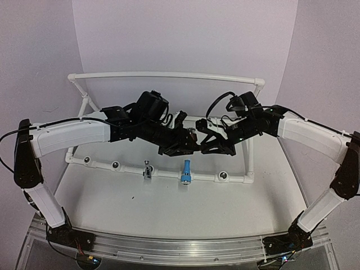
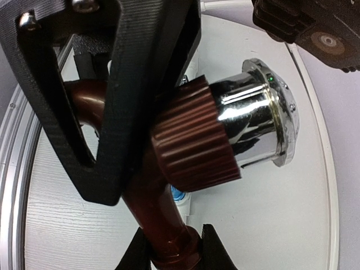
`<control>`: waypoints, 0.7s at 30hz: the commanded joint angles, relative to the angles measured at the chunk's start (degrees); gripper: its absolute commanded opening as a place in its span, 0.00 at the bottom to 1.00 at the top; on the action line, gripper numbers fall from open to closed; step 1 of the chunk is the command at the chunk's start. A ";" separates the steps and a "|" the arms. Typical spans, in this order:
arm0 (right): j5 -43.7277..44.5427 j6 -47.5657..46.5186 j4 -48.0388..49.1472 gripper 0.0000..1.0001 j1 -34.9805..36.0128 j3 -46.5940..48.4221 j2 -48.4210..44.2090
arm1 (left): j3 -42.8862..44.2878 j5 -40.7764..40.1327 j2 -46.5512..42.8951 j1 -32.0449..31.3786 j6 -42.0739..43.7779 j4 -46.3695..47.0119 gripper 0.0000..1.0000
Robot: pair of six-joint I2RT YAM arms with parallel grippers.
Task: Install the water faucets
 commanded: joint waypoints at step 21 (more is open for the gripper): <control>-4.19 3.28 3.41 0.01 0.65 -1.94 -2.57 | -3.34 -4.95 0.57 0.07 -3.02 9.54 0.33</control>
